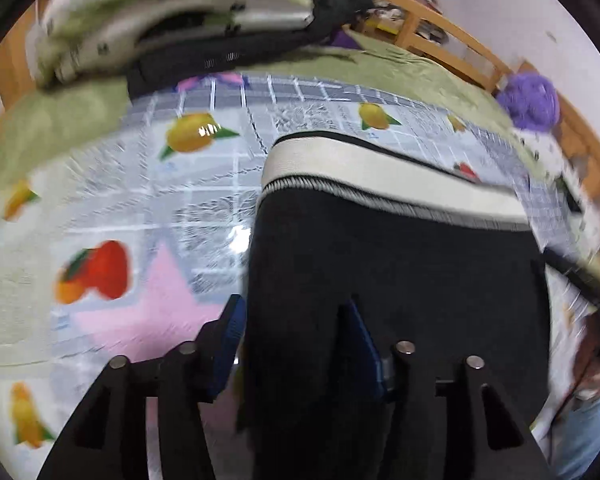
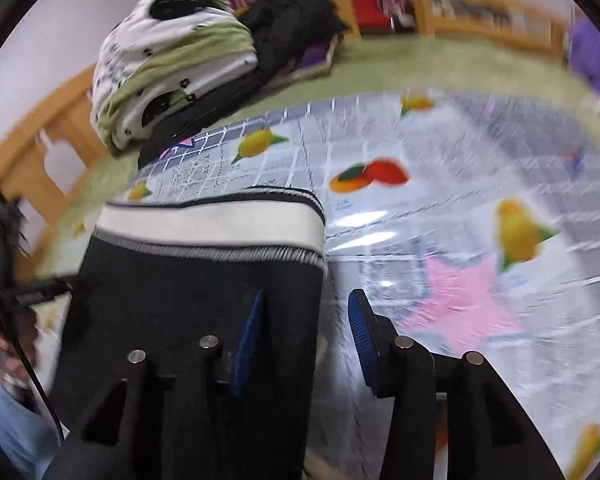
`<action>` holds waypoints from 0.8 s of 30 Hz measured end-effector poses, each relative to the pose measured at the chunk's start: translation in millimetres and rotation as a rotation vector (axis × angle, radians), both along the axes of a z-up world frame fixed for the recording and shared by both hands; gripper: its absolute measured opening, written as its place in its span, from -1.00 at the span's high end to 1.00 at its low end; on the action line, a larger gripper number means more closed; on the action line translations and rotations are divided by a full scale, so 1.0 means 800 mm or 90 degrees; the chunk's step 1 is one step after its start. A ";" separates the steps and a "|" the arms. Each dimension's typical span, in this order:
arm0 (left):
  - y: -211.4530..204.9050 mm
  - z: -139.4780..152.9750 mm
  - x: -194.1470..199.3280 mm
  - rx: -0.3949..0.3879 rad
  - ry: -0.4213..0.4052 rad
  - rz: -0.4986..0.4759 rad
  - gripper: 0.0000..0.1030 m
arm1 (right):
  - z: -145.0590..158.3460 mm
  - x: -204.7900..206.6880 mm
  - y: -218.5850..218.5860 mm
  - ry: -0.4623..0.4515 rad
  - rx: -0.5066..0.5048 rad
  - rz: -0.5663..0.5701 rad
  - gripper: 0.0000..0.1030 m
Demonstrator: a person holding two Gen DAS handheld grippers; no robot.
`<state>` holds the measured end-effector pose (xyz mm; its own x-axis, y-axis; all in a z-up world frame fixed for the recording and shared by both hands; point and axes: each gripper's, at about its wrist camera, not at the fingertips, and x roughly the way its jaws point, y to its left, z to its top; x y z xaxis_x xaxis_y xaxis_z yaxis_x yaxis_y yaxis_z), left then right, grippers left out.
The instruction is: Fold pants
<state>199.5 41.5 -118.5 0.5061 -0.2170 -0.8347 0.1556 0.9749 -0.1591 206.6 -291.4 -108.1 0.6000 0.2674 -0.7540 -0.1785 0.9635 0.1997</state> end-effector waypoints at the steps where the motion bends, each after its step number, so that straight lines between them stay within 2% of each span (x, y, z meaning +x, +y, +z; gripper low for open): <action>1: -0.002 0.005 -0.015 0.007 -0.015 -0.008 -0.03 | 0.007 -0.018 0.005 -0.018 -0.008 0.008 0.14; 3: -0.008 0.010 -0.050 0.005 -0.043 -0.028 -0.03 | 0.022 -0.064 0.024 -0.065 -0.013 0.035 0.14; 5: -0.018 0.002 -0.081 -0.005 -0.040 -0.051 -0.03 | 0.024 -0.098 0.043 -0.098 -0.002 0.060 0.13; 6: -0.023 -0.007 -0.093 0.003 -0.029 -0.059 -0.03 | 0.016 -0.116 0.057 -0.105 0.007 0.081 0.13; 7: -0.028 -0.021 -0.109 0.040 -0.026 -0.059 -0.05 | 0.006 -0.126 0.068 -0.102 0.007 0.096 0.13; 9: -0.022 -0.030 -0.131 0.084 -0.059 -0.044 -0.16 | -0.028 -0.140 0.086 -0.076 -0.045 0.117 0.12; 10: -0.012 -0.031 -0.142 0.084 -0.062 -0.032 -0.25 | -0.042 -0.148 0.091 -0.083 -0.077 0.117 0.12; 12: 0.011 -0.029 -0.156 0.039 -0.043 -0.014 -0.24 | -0.053 -0.168 0.087 -0.106 -0.114 0.097 0.13; 13: 0.027 -0.029 -0.165 0.015 -0.040 0.004 -0.24 | -0.050 -0.173 0.081 -0.093 -0.104 0.086 0.13; 16: 0.039 -0.035 -0.181 -0.011 -0.026 0.025 -0.25 | -0.047 -0.184 0.063 -0.064 -0.078 0.058 0.13; 20: 0.030 -0.025 -0.191 0.035 -0.030 0.039 -0.24 | -0.053 -0.194 0.060 -0.026 -0.076 0.031 0.12; 24: 0.030 -0.013 -0.219 0.031 -0.035 0.056 -0.22 | -0.062 -0.217 0.055 0.003 -0.058 -0.008 0.10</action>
